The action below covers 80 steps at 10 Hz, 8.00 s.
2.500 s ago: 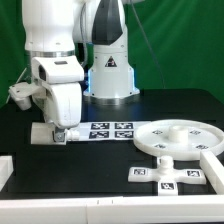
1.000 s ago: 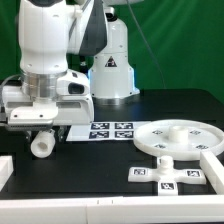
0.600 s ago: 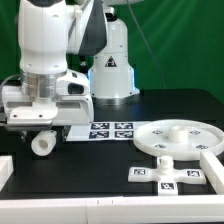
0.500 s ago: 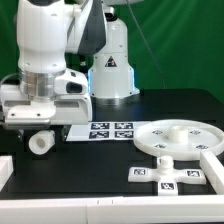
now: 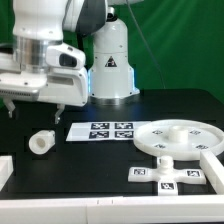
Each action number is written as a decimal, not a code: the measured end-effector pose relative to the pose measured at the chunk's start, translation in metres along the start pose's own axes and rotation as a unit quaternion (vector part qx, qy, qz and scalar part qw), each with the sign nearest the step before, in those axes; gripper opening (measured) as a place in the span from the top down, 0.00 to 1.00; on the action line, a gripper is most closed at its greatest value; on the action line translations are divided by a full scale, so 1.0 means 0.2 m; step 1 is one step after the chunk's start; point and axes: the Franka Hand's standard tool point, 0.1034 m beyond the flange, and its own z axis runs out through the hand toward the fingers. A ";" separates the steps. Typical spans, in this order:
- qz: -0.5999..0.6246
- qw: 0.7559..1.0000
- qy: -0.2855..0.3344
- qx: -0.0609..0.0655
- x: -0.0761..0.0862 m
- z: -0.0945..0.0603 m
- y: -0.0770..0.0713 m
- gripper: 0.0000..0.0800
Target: Assemble round table
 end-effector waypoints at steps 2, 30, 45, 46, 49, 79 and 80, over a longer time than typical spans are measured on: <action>0.030 0.999 -0.012 0.000 -0.09 -0.06 0.07 0.19; 0.990 0.075 0.118 -0.036 -0.45 -0.16 1.00 0.19; 0.987 0.056 0.143 -0.052 -0.50 0.09 1.26 0.35; 0.987 0.057 0.143 -0.052 -0.50 0.09 1.27 0.35; 0.986 0.070 0.139 -0.055 -0.50 0.10 1.23 0.72; 0.984 0.139 0.100 -0.049 0.26 0.25 0.56 0.43; 0.984 0.139 0.101 -0.046 0.26 0.24 0.57 0.28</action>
Offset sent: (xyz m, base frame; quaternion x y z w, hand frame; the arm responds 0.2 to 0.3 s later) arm 0.0000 0.0000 0.0000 0.0000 0.0000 0.0650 0.9979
